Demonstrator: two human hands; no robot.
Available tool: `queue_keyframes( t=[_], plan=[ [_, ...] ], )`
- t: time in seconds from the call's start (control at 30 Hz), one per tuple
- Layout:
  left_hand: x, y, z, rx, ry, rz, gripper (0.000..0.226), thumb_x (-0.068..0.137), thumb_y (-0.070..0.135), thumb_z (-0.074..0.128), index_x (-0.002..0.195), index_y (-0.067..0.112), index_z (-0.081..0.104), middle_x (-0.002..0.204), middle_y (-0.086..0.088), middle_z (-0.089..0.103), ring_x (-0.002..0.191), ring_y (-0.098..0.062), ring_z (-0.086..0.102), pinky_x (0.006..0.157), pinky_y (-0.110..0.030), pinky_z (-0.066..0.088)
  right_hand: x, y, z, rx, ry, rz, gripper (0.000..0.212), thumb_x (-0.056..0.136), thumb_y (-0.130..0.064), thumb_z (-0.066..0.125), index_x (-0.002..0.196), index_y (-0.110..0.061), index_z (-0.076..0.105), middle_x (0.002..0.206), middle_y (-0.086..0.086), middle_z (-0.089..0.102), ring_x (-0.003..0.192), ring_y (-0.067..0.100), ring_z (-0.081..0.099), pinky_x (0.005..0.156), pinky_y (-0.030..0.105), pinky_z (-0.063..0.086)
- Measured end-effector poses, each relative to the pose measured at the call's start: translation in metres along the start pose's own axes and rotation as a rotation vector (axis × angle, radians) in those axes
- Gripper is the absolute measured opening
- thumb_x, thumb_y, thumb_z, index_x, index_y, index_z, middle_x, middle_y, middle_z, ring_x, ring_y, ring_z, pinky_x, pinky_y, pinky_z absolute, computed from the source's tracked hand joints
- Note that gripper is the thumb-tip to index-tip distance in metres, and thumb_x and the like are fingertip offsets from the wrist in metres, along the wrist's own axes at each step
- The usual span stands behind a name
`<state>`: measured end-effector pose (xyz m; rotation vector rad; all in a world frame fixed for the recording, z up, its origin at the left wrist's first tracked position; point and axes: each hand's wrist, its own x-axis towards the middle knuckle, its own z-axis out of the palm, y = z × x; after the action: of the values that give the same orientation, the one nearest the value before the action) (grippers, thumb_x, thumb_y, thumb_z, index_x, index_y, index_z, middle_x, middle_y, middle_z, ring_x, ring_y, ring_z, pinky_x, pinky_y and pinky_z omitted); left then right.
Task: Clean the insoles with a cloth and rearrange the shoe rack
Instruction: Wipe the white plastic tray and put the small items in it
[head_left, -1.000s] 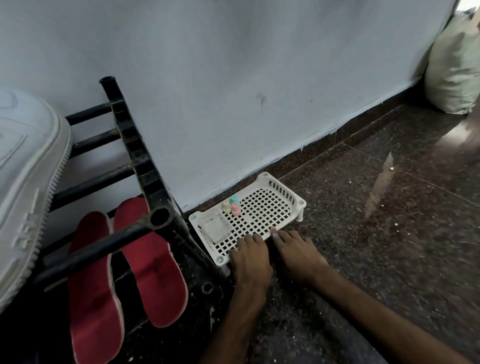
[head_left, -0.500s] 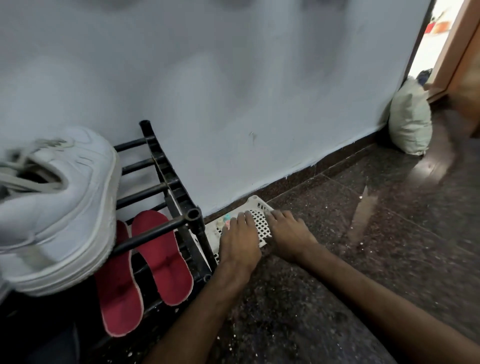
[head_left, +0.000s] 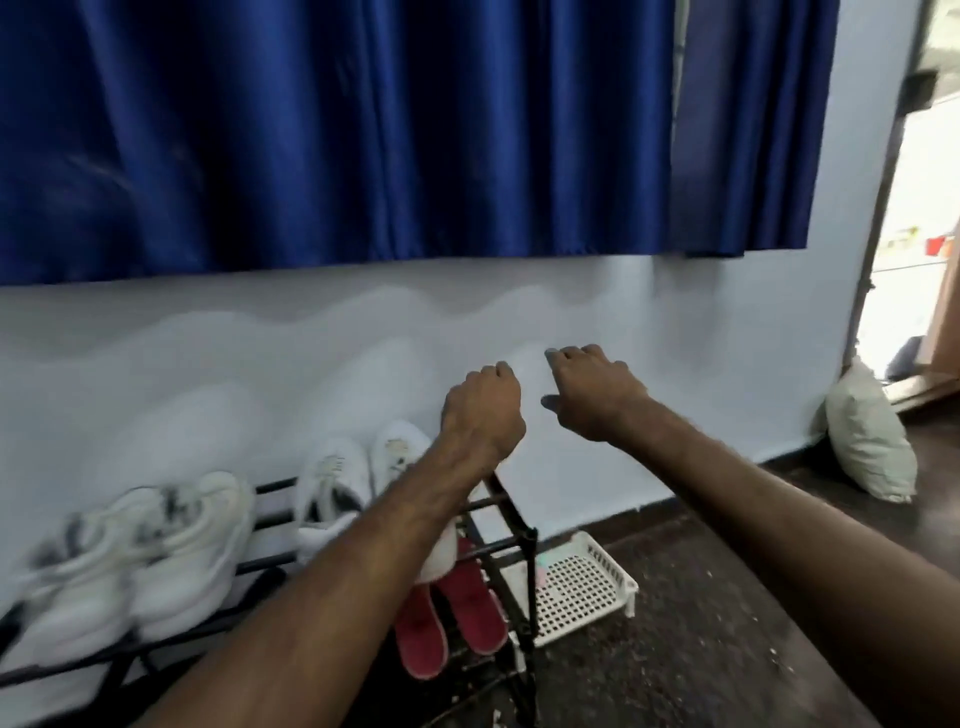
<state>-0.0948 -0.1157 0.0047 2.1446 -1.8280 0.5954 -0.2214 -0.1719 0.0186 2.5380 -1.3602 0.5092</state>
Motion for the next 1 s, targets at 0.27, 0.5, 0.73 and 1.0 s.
queue_keyframes(
  t=[0.27,0.5,0.73,1.0],
  plan=[
    [-0.097,-0.142,-0.091,0.108,-0.015,-0.271,0.032,0.097,0.023,0.05,0.124,0.005,0.048,0.125,-0.012,0.059,0.113,-0.031,0.058,0.085,-0.039,0.047,-0.022,-0.14,-0.055,0.205,0.022,-0.112,0.052,0.096,-0.036,0.052,0.139,-0.009,0.04,0.141,0.008,0.047,0.129,0.029,0.038,0.098,0.047,0.041],
    [-0.166,-0.228,-0.07,-0.018,-0.077,-0.439,0.048,0.099,0.032,0.05,0.137,0.005,0.04,0.137,-0.013,0.051,0.123,-0.031,0.05,0.093,-0.041,0.044,-0.032,-0.218,-0.013,0.227,-0.141,-0.179,0.054,0.096,-0.044,0.051,0.138,-0.01,0.044,0.139,0.01,0.049,0.13,0.03,0.04,0.099,0.047,0.042],
    [-0.154,-0.259,-0.032,-0.043,-0.098,-0.406,0.06,0.1,0.04,0.047,0.147,0.006,0.032,0.15,-0.011,0.042,0.134,-0.028,0.043,0.103,-0.042,0.038,-0.003,-0.237,0.029,0.304,-0.164,-0.217,0.057,0.098,-0.05,0.043,0.138,-0.009,0.046,0.142,0.011,0.049,0.132,0.029,0.04,0.104,0.046,0.04],
    [-0.122,-0.284,0.031,0.099,-0.211,-0.418,0.069,0.1,0.052,0.036,0.152,0.008,0.025,0.161,-0.008,0.022,0.145,-0.025,0.026,0.114,-0.047,0.027,0.046,-0.259,0.076,0.403,-0.276,-0.276,0.074,0.097,-0.06,0.032,0.15,-0.009,0.028,0.159,0.009,0.024,0.147,0.023,0.02,0.117,0.044,0.025]
  ],
)
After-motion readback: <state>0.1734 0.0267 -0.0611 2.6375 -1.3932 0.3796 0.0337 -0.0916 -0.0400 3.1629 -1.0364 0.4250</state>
